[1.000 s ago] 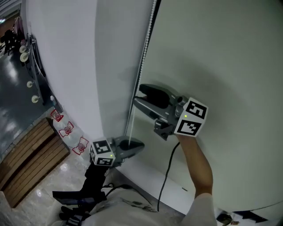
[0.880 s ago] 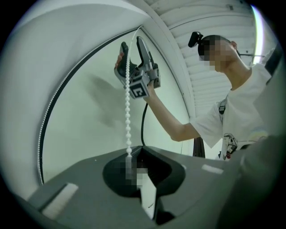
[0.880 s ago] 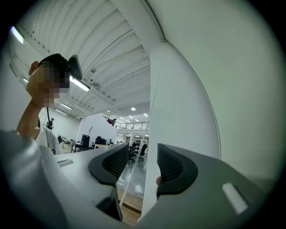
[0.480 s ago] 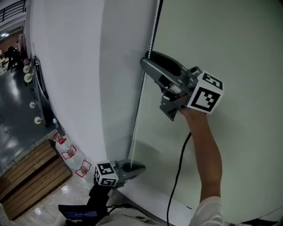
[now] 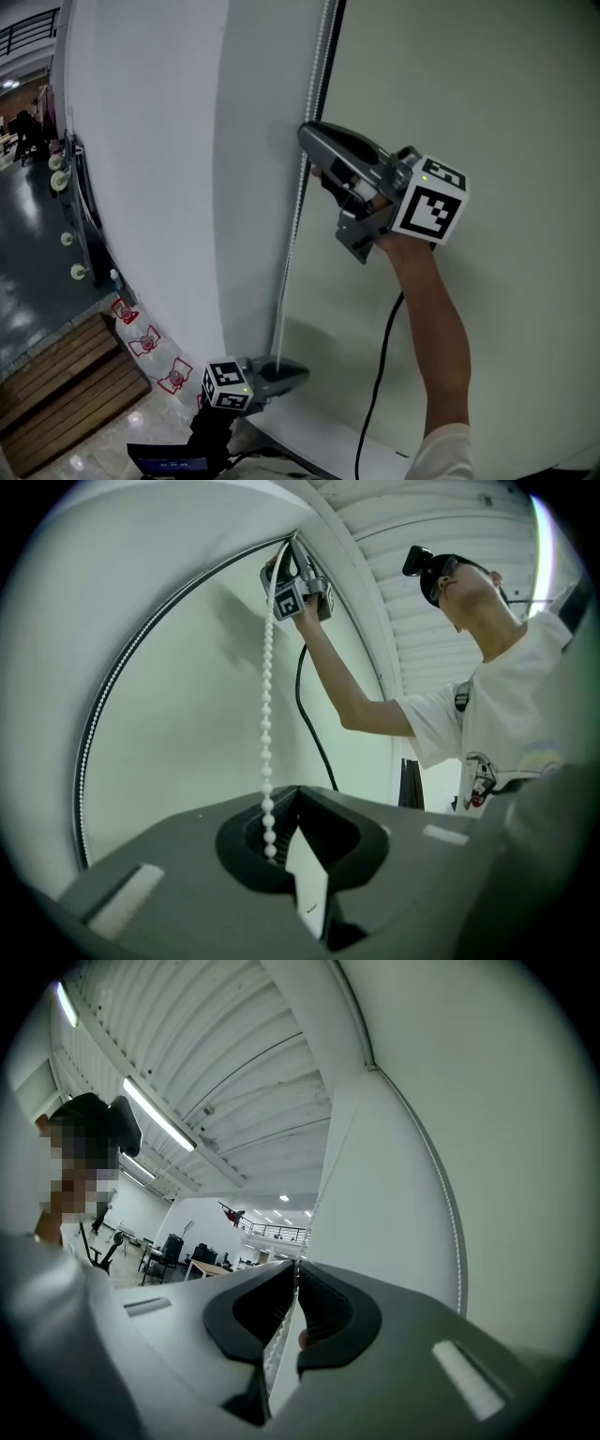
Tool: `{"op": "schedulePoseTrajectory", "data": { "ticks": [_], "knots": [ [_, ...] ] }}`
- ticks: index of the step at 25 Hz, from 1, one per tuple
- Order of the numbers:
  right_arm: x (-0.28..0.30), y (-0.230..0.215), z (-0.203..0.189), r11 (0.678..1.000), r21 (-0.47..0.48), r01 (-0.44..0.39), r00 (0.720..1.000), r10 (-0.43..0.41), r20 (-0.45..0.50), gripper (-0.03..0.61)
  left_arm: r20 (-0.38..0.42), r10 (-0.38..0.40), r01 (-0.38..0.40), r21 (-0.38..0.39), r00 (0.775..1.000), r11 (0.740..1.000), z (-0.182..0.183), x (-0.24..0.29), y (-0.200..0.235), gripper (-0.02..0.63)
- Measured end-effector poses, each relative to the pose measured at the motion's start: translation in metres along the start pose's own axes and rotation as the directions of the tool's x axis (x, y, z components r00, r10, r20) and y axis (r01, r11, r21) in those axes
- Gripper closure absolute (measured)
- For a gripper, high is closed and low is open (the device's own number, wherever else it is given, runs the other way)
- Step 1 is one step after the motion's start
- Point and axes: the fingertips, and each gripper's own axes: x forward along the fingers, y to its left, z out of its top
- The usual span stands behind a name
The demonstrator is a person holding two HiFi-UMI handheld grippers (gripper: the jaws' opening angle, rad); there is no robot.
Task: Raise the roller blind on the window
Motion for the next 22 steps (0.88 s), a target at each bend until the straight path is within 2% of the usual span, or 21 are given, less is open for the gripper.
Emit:
{"op": "schedulePoseTrajectory", "data": {
  "ticks": [22],
  "knots": [
    [0.001,-0.007,-0.007,0.998,0.067,-0.018,1.000,0.018,0.000,0.520,0.004,0.016,-0.016,-0.007,1.000,1.000,-0.010,0.011,0.001,0.615]
  ]
}}
